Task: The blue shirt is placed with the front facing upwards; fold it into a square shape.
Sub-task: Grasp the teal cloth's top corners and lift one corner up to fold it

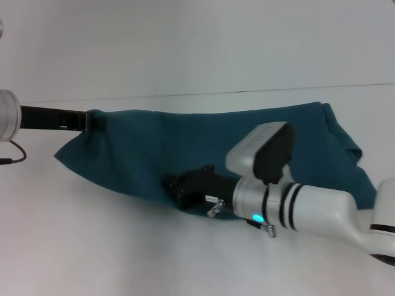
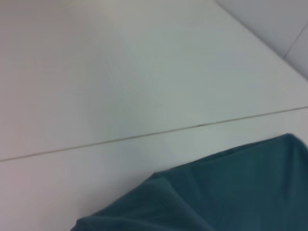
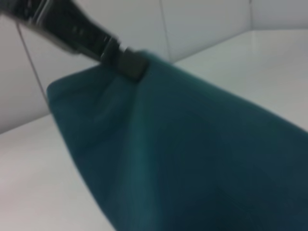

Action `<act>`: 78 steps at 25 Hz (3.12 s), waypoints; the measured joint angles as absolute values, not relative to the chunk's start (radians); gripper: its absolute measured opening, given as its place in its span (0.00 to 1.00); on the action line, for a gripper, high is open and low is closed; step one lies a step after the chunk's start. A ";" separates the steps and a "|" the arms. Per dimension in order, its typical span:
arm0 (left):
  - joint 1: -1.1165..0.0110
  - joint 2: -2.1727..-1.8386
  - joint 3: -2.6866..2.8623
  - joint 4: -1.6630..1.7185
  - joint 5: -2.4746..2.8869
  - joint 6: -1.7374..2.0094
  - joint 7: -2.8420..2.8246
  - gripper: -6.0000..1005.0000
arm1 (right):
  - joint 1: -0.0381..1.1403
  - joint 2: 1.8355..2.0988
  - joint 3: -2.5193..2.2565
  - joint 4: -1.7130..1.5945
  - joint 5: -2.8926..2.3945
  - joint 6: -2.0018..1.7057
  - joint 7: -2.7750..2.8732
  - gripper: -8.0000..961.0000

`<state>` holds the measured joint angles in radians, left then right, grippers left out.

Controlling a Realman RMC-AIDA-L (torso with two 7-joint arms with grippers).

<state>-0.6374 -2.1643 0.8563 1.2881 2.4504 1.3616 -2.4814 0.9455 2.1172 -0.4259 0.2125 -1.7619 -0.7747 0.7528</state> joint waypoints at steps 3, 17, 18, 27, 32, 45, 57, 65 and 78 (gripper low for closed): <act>-0.627 -2.163 0.856 1.298 2.432 1.364 -2.477 0.04 | 0.982 2.118 -0.422 0.246 -1.764 -0.728 0.758 0.03; -0.606 -2.162 0.857 1.352 2.383 1.394 -2.468 0.04 | 0.943 2.102 -0.240 0.311 -1.916 -0.787 0.761 0.03; -0.604 -2.162 0.856 1.355 2.383 1.396 -2.466 0.04 | 0.908 2.100 -0.211 0.293 -1.917 -0.820 0.762 0.03; -0.588 -2.160 0.852 1.364 2.343 1.402 -2.462 0.04 | 0.853 2.108 -0.091 0.236 -1.951 -0.806 0.776 0.03; -0.578 -2.161 0.851 1.379 2.329 1.405 -2.461 0.04 | 0.950 2.111 -0.083 0.305 -2.002 -0.687 0.769 0.03; -0.554 -2.161 0.852 1.425 2.293 1.427 -2.457 0.04 | 1.063 2.122 -0.023 0.422 -2.167 -0.570 0.775 0.03; -0.549 -2.163 0.853 1.465 2.292 1.458 -2.464 0.04 | 0.801 2.099 0.183 0.356 -2.193 -0.761 0.751 0.03; -0.549 -2.164 0.850 1.511 2.251 1.482 -2.468 0.04 | 0.865 2.112 0.178 0.395 -2.205 -0.625 0.740 0.03; -0.547 -2.164 0.855 1.554 2.215 1.499 -2.472 0.04 | 0.940 2.113 0.211 0.503 -2.293 -0.482 0.740 0.03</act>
<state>-0.5469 -2.1645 0.8551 1.5535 2.2148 1.4995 -2.4721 0.9401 2.1135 0.2106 0.5032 -2.2927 -0.4817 0.7395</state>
